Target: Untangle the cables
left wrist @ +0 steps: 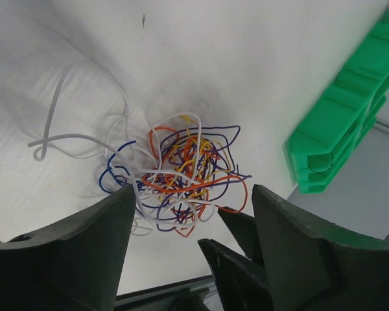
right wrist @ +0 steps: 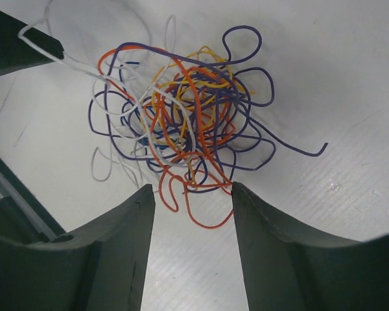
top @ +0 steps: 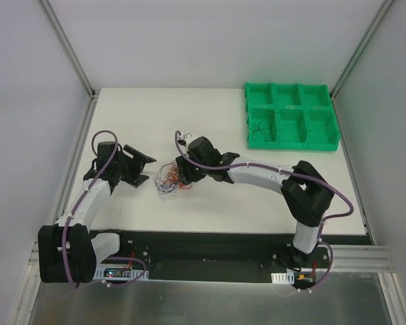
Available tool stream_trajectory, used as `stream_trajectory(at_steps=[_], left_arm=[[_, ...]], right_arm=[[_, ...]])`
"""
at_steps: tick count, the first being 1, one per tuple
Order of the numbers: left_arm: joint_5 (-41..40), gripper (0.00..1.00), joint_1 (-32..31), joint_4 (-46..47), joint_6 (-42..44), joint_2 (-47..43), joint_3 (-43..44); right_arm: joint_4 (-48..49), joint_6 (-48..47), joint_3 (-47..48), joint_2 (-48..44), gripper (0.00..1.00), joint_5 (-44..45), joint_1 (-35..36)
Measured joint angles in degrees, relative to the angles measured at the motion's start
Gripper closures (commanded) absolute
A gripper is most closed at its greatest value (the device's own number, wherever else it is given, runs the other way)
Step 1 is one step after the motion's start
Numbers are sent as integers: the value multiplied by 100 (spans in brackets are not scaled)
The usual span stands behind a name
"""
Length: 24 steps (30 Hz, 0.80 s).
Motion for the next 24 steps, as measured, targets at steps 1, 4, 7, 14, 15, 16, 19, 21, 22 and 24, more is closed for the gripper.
stream_trajectory(at_steps=[1,4,7,14,15,16,19,21,22,24], left_arm=[[0,39,0,105,-90,26,-37],[11,61,0,470,-308,87,-199],[55,87,0,726,-446,114,-330],[138,100,0,981,-9,-498,-393],[114,100,0,933,157,-765,-367],[98,100,0,839,365,-1073,-286],[39,100,-7,455,1032,-1792,391],[111,100,-17,258,1410,-1941,1134],[181,100,-20,201,1578,-1961,1585],[343,100,-52,131,1805,-1939,2317]], right_arm=[[-31,-35,61,90,48,79,22],[-219,-94,323,382,48,382,74],[-352,-138,549,621,51,640,129],[-616,-46,822,944,62,1213,208],[-675,-4,852,981,63,1294,208],[-774,42,907,1036,64,1381,205],[-990,199,1058,1224,64,1591,179],[-1095,306,1082,1314,65,1681,153],[-1134,345,1082,1340,65,1698,138],[-1215,455,1088,1410,66,1716,90]])
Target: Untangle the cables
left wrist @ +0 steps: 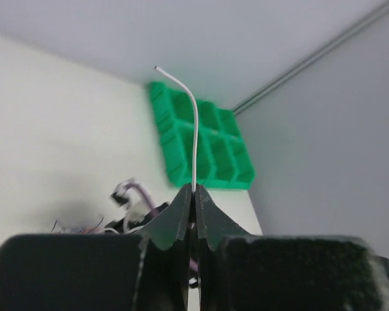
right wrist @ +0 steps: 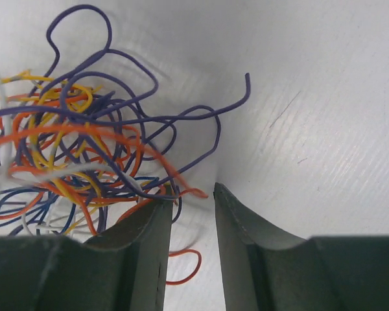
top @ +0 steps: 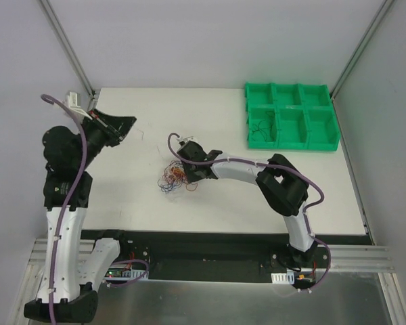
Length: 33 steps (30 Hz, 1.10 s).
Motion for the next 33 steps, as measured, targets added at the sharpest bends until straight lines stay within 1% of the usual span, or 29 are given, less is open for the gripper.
stream_trajectory(at_steps=[4,7,11,16,20,22,24,27,29,31,33], left_arm=[[498,100,-4,-166,319,332,1799],[782,100,-4,-197,433,640,2992],[955,100,-4,-208,435,1003,4164],[1036,100,-4,-330,173,1532,5298],[1040,100,-4,-365,-101,2339,6784],[1032,100,-4,-264,-304,2645,7361],[986,100,-4,-74,-483,2699,7451],[866,100,-4,103,-688,2653,7331],[839,100,-4,205,-776,2643,7313],[844,100,-4,304,-876,2640,7259],[855,100,-4,369,-970,2649,7160]], right_arm=[[-7,175,74,44,66,-22,-103],[4,251,76,50,66,-26,-142],[28,247,66,48,65,-35,-155],[168,212,-74,-35,65,-39,-173],[170,170,-76,-35,64,-63,-210],[170,160,-74,-35,63,-98,-225],[173,160,-74,-35,61,-125,-234],[155,142,-74,-52,54,-199,-249],[13,83,-74,-125,44,-319,-280],[-190,-72,-109,-352,31,-389,-317],[-302,-297,-229,-774,25,-450,-341]])
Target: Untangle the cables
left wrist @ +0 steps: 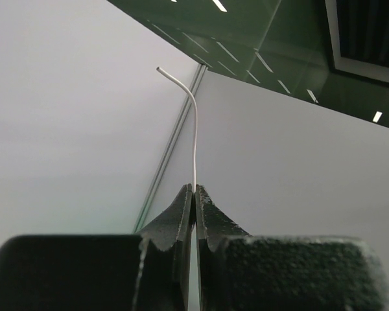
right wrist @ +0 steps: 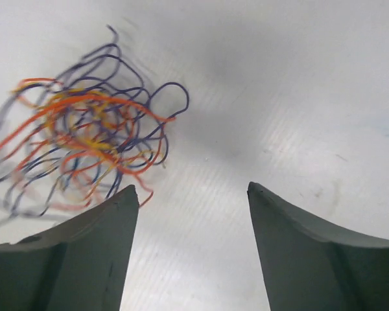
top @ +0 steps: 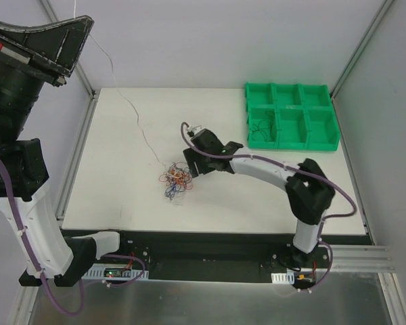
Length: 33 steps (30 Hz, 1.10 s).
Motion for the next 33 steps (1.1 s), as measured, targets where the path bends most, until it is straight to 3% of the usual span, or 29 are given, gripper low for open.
stream_trajectory(at_steps=[4,8,11,15,16,18,19,20,27,33], left_arm=[[9,100,0,63,-109,57,-219],[-4,100,0,92,-109,66,-503],[-7,100,0,85,-109,94,-557],[-7,100,0,116,-107,63,-551],[-7,100,0,131,-107,50,-551],[-4,100,0,155,-107,9,-549],[-4,100,0,164,-107,-7,-549],[-4,100,0,170,-107,-31,-549],[-92,100,0,118,254,-446,-973],[-356,100,0,-105,713,-922,-1585]], right_arm=[[79,-704,-367,-1335,16,-151,-4],[1056,-1467,-1150,-2765,16,-632,238],[1661,-1808,-1180,-2820,16,-1069,608],[2323,-2041,-890,-2087,18,-1362,999],[2398,-2057,-737,-1845,21,-1370,1043],[2573,-2063,-380,-1366,44,-1252,1084],[2616,-2087,-247,-1207,83,-1128,1093],[2616,-2109,-76,-1043,100,-955,1102],[1952,-2135,1379,-885,100,-350,1088],[1390,-1823,3508,-1075,100,-516,881]])
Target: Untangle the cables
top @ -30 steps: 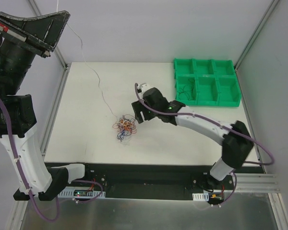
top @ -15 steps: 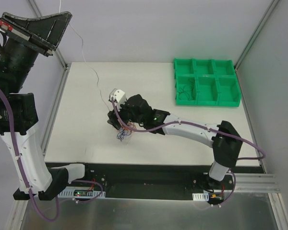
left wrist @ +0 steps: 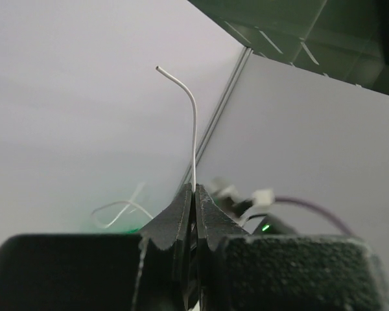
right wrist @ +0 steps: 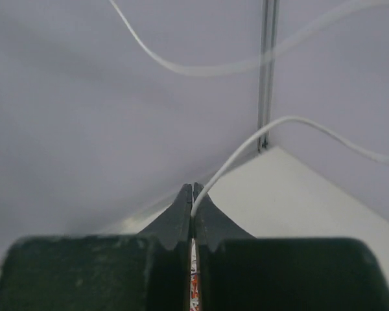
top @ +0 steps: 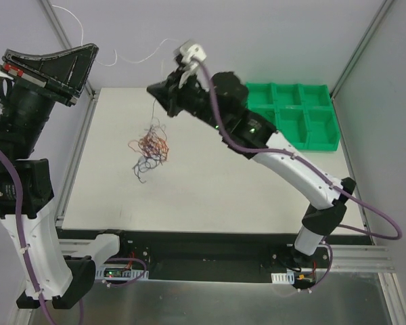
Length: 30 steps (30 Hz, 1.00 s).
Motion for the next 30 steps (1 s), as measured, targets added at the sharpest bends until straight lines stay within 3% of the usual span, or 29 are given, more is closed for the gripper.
stream_trajectory(at_steps=[3,5,12,18,19,23,26,27,30], left_arm=[[-57,100,0,-24,55,-57,-216],[-125,100,0,-70,146,-70,-380],[-293,100,0,-278,446,-376,-1272],[-323,100,0,-415,527,-570,-2081],[-323,96,0,-446,555,-566,-2212],[-321,42,0,-680,732,-476,-2817],[-328,16,4,-953,999,-345,-3274],[-330,11,9,-1043,1062,-308,-3495],[-367,7,20,-1309,1237,-382,-4301]], right_arm=[[-42,138,905,-20,100,-289,-199],[50,170,979,-170,100,-319,-291],[-11,570,-507,-72,100,-321,-345],[-1244,697,-916,909,100,-332,-420],[-1419,702,-855,914,100,-343,-439],[-1510,968,-592,616,100,-557,-560],[-1248,1390,-879,111,100,-835,-717],[-1185,1552,-957,-28,100,-953,-789],[-1062,1998,-892,-131,100,-1298,-1088]])
